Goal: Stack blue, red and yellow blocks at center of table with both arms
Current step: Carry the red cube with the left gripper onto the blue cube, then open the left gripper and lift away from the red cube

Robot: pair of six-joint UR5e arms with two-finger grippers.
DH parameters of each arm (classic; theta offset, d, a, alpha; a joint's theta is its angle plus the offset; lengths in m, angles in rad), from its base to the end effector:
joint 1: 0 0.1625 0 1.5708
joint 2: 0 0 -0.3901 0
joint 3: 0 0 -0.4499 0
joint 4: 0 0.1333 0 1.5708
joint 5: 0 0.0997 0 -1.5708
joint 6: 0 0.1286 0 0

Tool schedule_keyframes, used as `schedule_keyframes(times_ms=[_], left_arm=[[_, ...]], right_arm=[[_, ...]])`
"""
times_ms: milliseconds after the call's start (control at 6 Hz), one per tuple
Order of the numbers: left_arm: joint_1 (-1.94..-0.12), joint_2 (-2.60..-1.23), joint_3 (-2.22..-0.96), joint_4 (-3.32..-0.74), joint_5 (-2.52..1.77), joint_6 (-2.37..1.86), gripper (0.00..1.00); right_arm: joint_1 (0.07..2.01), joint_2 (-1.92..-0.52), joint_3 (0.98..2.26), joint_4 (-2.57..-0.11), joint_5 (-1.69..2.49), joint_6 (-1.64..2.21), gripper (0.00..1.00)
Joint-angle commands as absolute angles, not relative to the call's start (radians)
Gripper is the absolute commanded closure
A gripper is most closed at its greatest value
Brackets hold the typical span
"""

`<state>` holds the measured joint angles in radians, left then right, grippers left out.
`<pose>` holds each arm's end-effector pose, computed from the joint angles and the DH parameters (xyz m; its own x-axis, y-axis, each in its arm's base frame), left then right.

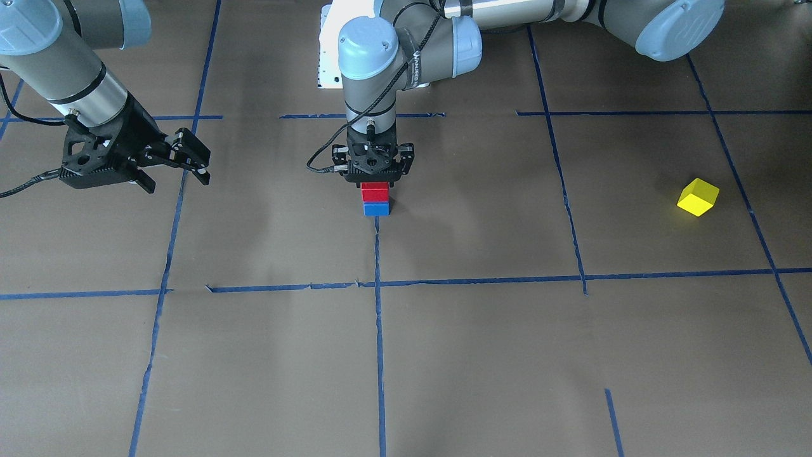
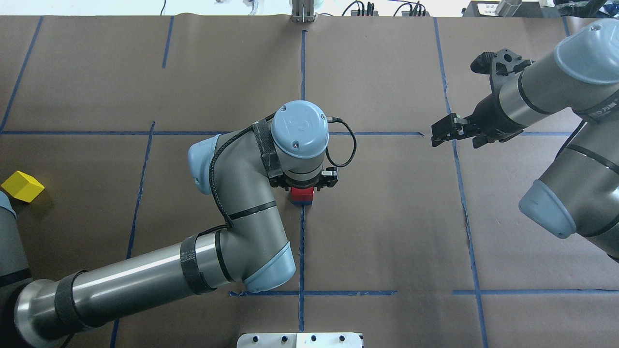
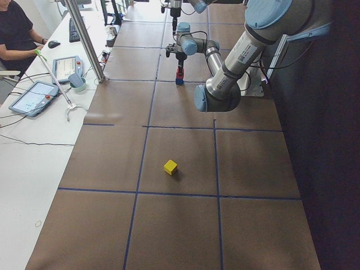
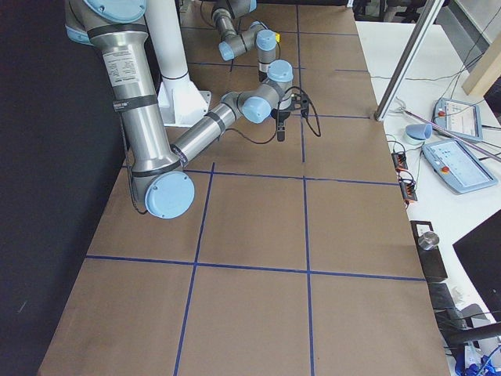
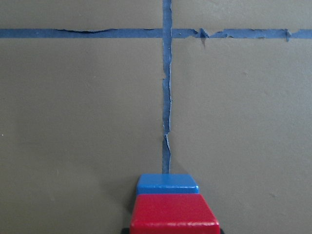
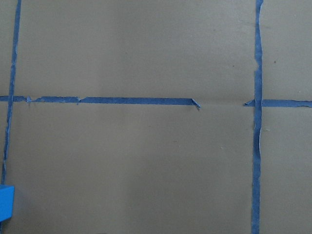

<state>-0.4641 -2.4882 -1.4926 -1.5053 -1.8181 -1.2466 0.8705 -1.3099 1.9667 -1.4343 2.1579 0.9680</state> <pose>0.6419 -0.4352 0.0844 0.6959 -0.0029 -0.7182 0.0626 0.9964 0.0566 -0.3413 -0.5012 0.2687 0.5891 -0.0335 0.8074 -0.0585 0.9948 0.0839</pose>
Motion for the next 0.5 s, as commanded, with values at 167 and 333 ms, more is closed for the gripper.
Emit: schedule_keyframes(times_ms=[167,333], left_arm=[[-0.469,-2.493,-1.514,-1.531,-1.818,-1.249,0.0],[-0.507,-2.479,-1.604,-1.516,-1.819,-1.244,0.0]], right_arm=[[0.87,-1.307,1.967,-1.434,2.158,0.968,0.0],[0.87,-1.307,1.965,-1.434,2.158,0.968,0.0]])
